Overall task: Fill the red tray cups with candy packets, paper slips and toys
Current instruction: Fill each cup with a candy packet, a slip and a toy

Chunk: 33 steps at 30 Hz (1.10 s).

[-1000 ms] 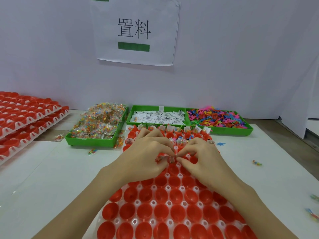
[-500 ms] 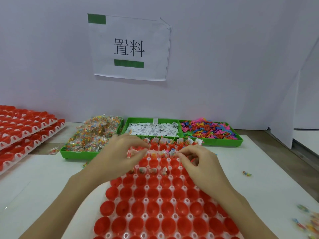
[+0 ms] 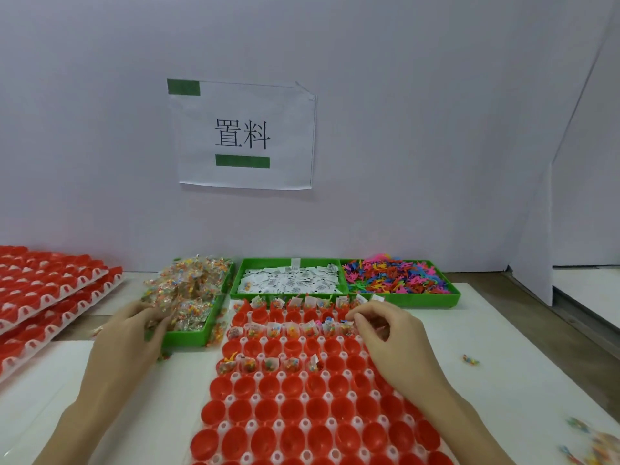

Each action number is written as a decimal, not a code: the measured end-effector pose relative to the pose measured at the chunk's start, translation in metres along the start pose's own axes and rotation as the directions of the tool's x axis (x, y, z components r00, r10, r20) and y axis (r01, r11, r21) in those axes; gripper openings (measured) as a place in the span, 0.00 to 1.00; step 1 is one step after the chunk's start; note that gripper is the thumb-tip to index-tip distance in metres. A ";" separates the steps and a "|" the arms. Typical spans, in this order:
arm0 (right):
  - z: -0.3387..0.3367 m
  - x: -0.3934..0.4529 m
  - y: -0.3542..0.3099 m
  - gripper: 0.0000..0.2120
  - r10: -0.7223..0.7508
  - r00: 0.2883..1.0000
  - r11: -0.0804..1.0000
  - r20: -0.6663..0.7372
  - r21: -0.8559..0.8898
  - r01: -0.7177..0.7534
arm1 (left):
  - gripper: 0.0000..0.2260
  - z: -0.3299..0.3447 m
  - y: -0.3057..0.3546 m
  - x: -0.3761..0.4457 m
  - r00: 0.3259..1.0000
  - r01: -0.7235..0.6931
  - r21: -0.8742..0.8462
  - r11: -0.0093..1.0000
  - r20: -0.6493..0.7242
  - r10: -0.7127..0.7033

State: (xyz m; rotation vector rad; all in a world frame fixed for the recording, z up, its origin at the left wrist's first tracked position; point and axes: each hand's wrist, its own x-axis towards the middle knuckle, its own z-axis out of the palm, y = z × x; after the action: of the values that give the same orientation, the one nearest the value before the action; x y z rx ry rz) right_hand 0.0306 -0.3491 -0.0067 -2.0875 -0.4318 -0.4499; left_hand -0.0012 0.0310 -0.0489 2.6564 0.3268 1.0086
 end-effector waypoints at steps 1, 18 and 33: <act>-0.001 0.001 0.001 0.10 0.010 1.000 1.000 -0.003 0.002 -0.010 | 0.05 0.001 -0.001 -0.002 0.999 -0.032 0.008 0.999 -0.017 0.032; -0.003 0.003 0.003 0.11 0.049 0.999 0.999 -0.022 0.005 -0.049 | 0.15 -0.030 0.070 -0.015 0.975 -0.095 -0.372 0.923 -0.223 0.011; -0.004 0.005 0.007 0.13 0.071 0.997 0.997 0.005 -0.032 -0.071 | 0.17 -0.006 0.099 -0.032 0.984 -0.168 -0.470 0.866 -0.138 0.116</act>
State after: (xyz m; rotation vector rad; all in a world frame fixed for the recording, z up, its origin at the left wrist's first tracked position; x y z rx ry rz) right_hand 0.0380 -0.3556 -0.0075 -2.1281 -0.3545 -0.4110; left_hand -0.0180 -0.0706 -0.0309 2.2012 -0.0982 1.1067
